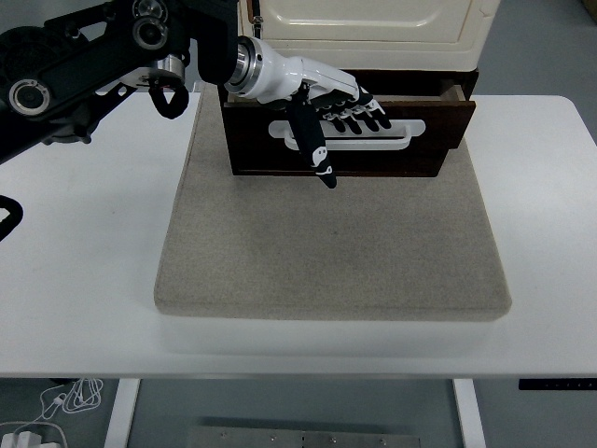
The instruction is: Open the drawer under the combination cabinet
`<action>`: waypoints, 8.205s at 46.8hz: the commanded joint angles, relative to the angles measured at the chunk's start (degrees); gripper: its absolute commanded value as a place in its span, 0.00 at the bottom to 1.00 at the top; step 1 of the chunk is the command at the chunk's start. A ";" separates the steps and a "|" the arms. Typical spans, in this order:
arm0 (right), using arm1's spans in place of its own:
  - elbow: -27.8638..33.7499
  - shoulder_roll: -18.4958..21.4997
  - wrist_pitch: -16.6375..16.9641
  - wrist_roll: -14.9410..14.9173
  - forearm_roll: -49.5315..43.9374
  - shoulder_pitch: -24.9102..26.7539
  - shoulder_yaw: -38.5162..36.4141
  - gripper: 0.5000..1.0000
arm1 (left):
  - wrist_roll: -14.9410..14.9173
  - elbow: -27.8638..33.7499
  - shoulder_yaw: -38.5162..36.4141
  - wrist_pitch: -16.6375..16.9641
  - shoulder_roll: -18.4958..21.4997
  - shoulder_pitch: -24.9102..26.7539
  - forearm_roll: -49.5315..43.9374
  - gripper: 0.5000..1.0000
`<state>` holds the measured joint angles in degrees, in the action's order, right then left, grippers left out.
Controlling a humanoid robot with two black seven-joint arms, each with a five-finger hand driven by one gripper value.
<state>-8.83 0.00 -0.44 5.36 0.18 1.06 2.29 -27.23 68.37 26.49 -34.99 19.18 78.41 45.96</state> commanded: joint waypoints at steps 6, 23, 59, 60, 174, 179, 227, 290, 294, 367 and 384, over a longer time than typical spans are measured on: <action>-0.05 0.00 0.00 0.00 0.00 0.00 0.00 0.86 | -0.02 0.01 -0.73 0.27 -0.46 0.08 0.53 1.00; -0.05 0.00 0.00 0.00 0.00 0.00 0.00 0.86 | -0.02 0.18 -1.00 0.09 -0.55 -0.45 0.71 1.00; -0.05 0.00 0.00 0.00 0.00 0.00 0.00 0.86 | -0.10 0.62 -0.03 -0.01 -0.02 -0.71 -1.93 1.00; -0.05 0.00 0.00 0.00 0.00 0.00 0.00 0.86 | -0.10 0.62 -0.03 -0.01 -0.02 -0.71 -2.10 1.00; -0.05 0.00 0.00 0.00 0.00 0.00 0.00 0.86 | -0.63 1.77 -1.44 0.62 -0.37 -0.36 -1.40 1.00; -0.05 0.00 0.00 0.00 0.00 0.00 0.00 0.86 | -0.63 1.77 -1.44 -0.01 -0.37 -0.36 -1.66 1.00; 0.04 0.00 0.00 0.00 0.00 0.00 0.00 0.86 | -0.63 3.26 -1.17 -0.01 -0.20 -0.01 -5.27 1.00; 0.04 0.00 0.00 0.00 0.00 0.00 0.00 0.86 | 7.01 -1.75 37.84 -0.01 -0.90 -0.45 -21.26 1.00; -0.05 0.00 0.00 0.00 0.00 0.00 0.00 0.86 | 8.51 -3.41 42.58 -0.01 -0.64 -0.45 -22.58 1.00; -0.05 0.00 0.35 0.00 0.09 0.00 0.00 0.86 | 15.89 -48.77 40.40 32.52 -0.37 -6.59 -43.59 1.00; -0.05 0.00 0.44 0.00 0.09 0.08 -0.09 0.86 | 12.81 -48.68 30.20 28.67 -2.39 -10.20 -43.15 1.00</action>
<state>-8.88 0.00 -0.07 5.36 0.32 1.06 2.20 -14.44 19.62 56.87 -4.21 16.81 68.75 2.36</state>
